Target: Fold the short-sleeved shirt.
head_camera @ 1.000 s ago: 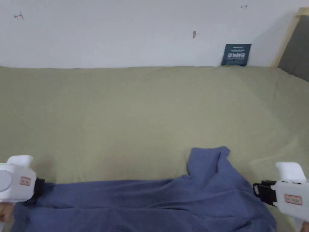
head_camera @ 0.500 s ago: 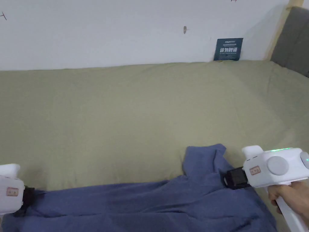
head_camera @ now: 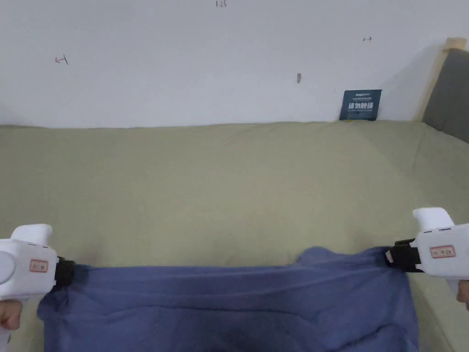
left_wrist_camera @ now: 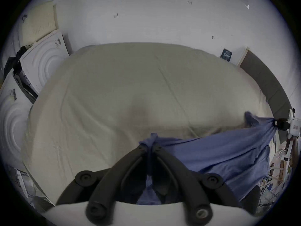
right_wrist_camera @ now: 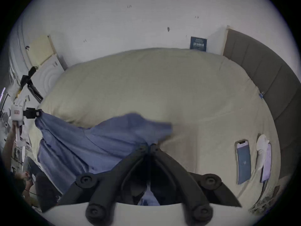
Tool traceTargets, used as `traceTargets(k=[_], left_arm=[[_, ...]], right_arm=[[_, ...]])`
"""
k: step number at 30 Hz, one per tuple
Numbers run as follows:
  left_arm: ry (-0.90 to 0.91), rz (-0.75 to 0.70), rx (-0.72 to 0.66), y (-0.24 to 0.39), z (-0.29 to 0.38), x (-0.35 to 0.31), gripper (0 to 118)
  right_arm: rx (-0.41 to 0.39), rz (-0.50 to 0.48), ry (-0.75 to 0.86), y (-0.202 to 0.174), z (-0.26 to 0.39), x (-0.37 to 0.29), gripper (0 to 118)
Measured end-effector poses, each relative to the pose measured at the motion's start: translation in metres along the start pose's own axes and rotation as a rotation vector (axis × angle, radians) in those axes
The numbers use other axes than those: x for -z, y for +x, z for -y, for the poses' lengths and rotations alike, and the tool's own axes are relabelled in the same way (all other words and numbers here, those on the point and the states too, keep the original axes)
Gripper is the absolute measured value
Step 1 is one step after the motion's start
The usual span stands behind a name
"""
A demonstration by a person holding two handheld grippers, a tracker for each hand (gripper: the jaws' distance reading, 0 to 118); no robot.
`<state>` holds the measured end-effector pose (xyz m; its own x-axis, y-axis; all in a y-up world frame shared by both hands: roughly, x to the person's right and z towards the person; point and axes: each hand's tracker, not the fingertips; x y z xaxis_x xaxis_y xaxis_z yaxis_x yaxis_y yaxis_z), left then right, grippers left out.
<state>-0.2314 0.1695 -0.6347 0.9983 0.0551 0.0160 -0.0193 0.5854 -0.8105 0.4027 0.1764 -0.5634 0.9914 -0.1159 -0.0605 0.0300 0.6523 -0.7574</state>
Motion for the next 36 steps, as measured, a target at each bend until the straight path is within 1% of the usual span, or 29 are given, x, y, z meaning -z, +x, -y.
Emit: traceTargets(k=[6, 13, 17, 20, 21, 23, 24, 25, 26, 27, 28, 29, 30, 31, 32, 34, 36], left_arm=[[0.075, 0.025, 0.007, -0.009, 0.042, -0.067, 3], [0.133, 0.049, -0.001, -0.025, 0.124, -0.113, 3], [0.129, 0.053, -0.002, -0.031, 0.168, -0.115, 3], [0.103, 0.062, 0.000, -0.035, 0.197, -0.105, 3], [0.091, 0.065, -0.005, -0.035, 0.205, -0.100, 3], [0.062, 0.057, -0.012, -0.036, 0.216, -0.090, 3], [0.045, 0.058, -0.020, -0.038, 0.219, -0.085, 3], [0.034, 0.063, -0.031, -0.039, 0.222, -0.080, 7], [0.021, 0.061, -0.040, -0.040, 0.224, -0.077, 23], [0.013, 0.057, -0.043, -0.041, 0.225, -0.074, 76], [0.018, 0.043, -0.041, -0.041, 0.226, -0.073, 113], [0.014, 0.032, -0.049, -0.041, 0.225, -0.072, 118], [0.015, 0.034, -0.063, -0.042, 0.223, -0.081, 112], [0.060, 0.060, -0.078, -0.043, 0.215, -0.090, 113], [0.059, 0.057, -0.083, -0.041, 0.208, -0.098, 113], [0.171, 0.043, -0.064, -0.021, 0.195, -0.119, 113], [0.265, 0.085, -0.051, 0.002, 0.170, -0.145, 112]], right_arm=[[-0.021, -0.026, 0.084, -0.014, 0.033, -0.077, 3], [-0.046, -0.039, 0.118, -0.028, 0.114, -0.131, 3], [-0.049, -0.046, 0.093, -0.031, 0.160, -0.141, 3], [-0.042, -0.046, 0.068, -0.031, 0.190, -0.136, 3], [-0.036, -0.045, 0.059, -0.030, 0.199, -0.131, 3], [0.003, -0.058, 0.009, -0.027, 0.209, -0.121, 3], [0.002, -0.047, 0.000, -0.026, 0.213, -0.115, 3], [-0.003, -0.038, -0.002, -0.026, 0.216, -0.110, 4], [-0.003, -0.040, -0.019, -0.025, 0.218, -0.105, 10], [0.004, -0.023, -0.038, -0.025, 0.219, -0.101, 42], [0.004, 0.024, -0.038, -0.025, 0.220, -0.101, 76], [0.008, 0.039, -0.037, -0.025, 0.220, -0.100, 99], [0.019, 0.022, -0.021, -0.019, 0.221, -0.102, 105], [0.063, -0.002, 0.015, -0.018, 0.218, -0.108, 105], [0.087, 0.002, 0.024, -0.019, 0.211, -0.115, 105], [0.069, -0.007, 0.105, -0.030, 0.194, -0.131, 105], [0.078, -0.030, 0.209, -0.044, 0.169, -0.147, 104]])
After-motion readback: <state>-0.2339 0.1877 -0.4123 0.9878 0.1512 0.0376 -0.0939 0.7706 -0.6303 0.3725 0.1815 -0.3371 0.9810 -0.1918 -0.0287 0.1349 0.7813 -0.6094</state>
